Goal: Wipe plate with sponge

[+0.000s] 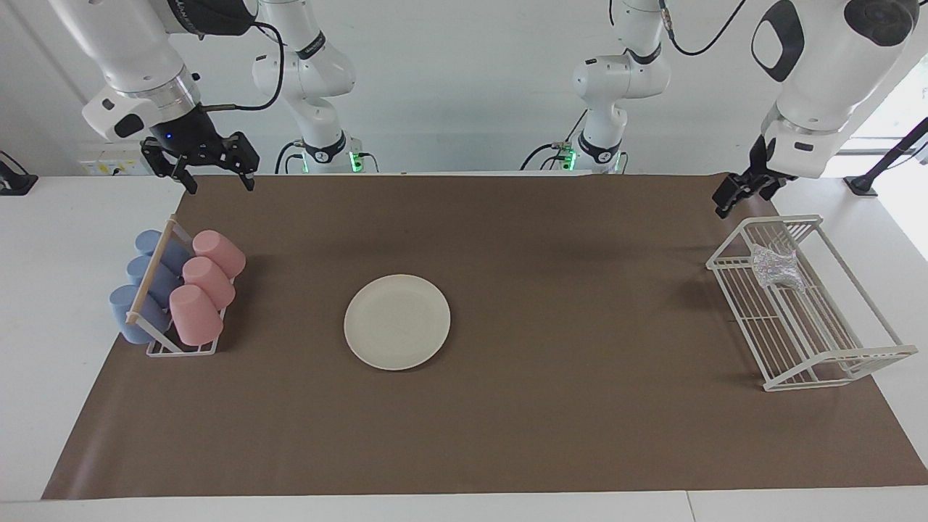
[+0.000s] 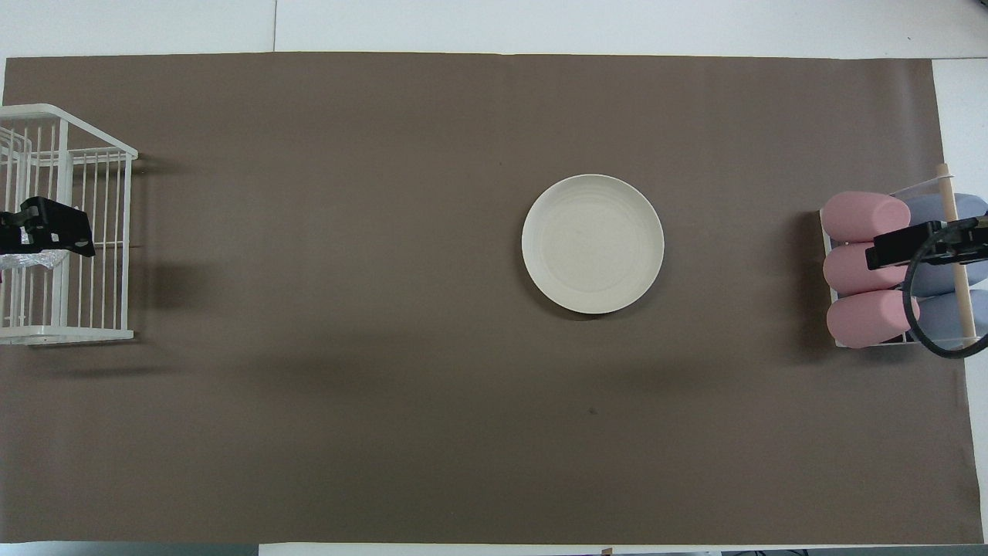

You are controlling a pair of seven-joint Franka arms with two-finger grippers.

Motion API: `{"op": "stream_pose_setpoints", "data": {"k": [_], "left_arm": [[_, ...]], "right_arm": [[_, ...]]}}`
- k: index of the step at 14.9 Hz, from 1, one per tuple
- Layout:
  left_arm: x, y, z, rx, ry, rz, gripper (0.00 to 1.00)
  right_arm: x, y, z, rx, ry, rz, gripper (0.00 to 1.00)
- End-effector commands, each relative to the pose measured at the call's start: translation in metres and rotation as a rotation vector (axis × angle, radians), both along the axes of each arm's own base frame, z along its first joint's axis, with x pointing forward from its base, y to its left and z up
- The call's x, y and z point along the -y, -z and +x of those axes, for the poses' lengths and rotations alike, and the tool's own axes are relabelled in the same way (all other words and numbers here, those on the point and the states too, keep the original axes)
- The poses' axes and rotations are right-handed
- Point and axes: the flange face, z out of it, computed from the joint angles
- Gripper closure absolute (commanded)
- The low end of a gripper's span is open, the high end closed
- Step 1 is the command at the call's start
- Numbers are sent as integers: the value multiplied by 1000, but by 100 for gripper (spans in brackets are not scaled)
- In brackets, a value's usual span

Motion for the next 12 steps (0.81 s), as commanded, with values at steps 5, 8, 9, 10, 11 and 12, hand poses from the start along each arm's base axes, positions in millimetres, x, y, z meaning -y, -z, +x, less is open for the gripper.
{"op": "stream_pose_setpoints", "data": {"k": [5,8,9,10,11,12], "left_arm": [[46,-28,-9,-12,117,-97,0],[47,-24,-5,-16,141,-95,0],[47,-22,-5,-23,181,-92,0],[45,-21,-5,-25,213,-91,0],[44,-21,-4,-22,216,-93,0],[44,-22,-4,-22,216,-94,0]], "right_arm": [[-1,-1,-4,-1,19,-21,0],[-2,-1,-3,-1,17,-21,0],[-2,-1,-3,-1,17,-21,0],[-2,-1,-3,-1,17,-21,0],[-2,-1,-3,-1,17,-21,0],[-2,-1,-3,-1,17,-21,0]]}}
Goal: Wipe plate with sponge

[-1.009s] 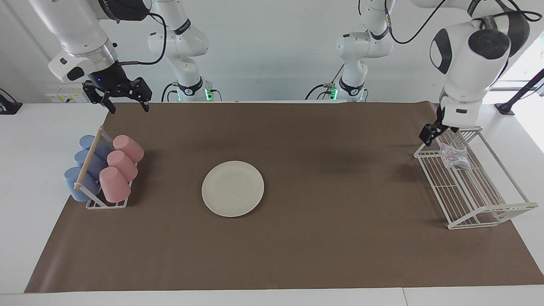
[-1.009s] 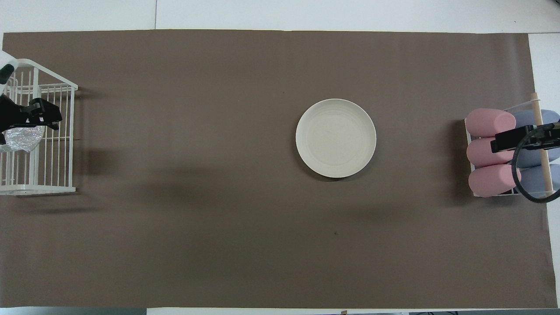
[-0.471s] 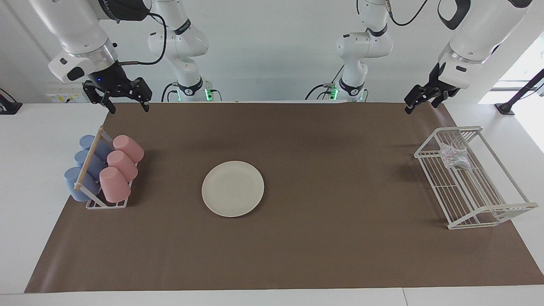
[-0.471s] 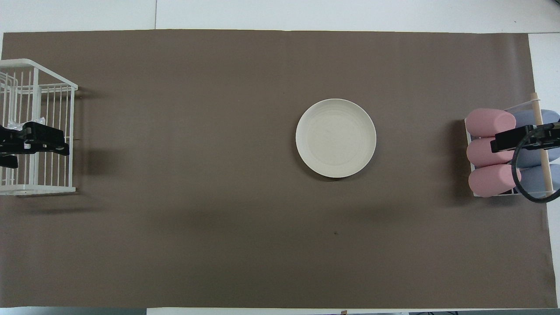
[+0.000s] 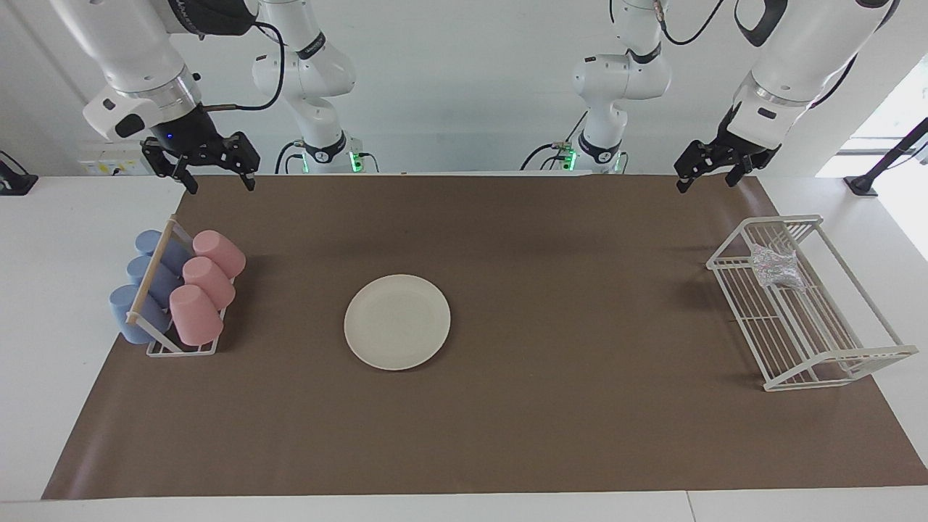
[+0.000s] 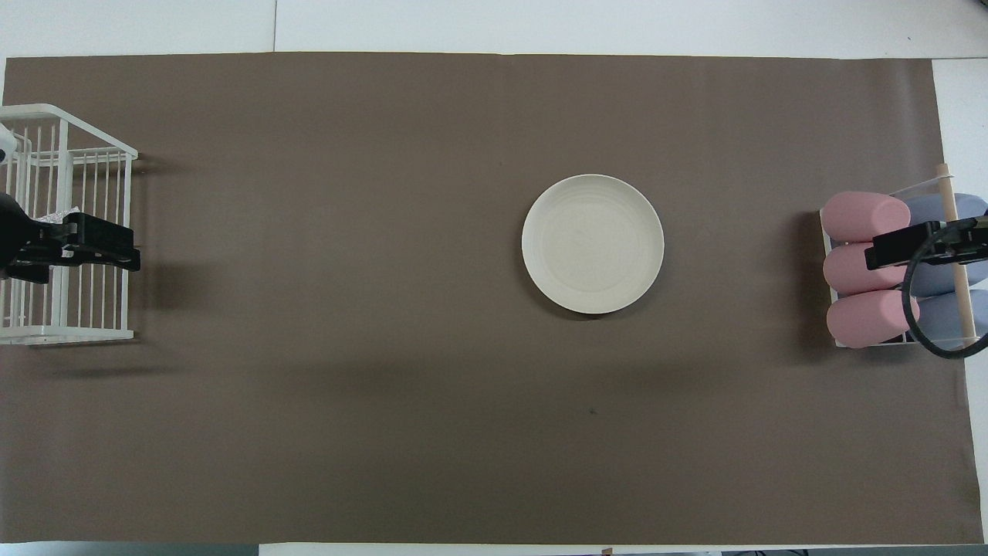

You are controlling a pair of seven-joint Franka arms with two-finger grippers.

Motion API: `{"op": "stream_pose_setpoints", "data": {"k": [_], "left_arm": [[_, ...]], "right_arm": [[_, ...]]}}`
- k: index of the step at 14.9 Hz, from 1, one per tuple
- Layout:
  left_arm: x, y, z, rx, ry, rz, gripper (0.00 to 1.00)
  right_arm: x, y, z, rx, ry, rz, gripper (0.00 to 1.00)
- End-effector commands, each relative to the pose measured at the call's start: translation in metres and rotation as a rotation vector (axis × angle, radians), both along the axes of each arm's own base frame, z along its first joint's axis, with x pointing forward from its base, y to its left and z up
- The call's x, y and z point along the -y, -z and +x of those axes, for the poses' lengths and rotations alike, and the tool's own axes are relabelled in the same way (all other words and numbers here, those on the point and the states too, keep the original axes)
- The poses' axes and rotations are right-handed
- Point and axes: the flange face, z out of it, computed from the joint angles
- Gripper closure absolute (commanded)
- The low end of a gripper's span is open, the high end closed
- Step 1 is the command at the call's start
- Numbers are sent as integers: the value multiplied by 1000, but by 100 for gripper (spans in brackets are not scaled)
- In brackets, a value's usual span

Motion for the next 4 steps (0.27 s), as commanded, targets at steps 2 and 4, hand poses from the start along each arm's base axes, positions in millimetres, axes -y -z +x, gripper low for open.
{"op": "stream_pose_setpoints", "data": {"k": [2,4], "left_arm": [[-1,-5,2,-8,25,-4,0],[-1,-5,2,-8,26,-2,0]], "right_arm": [[-1,-2,-3,-1,18,-21,0],[-1,-2,-3,-1,18,-21,0]]}}
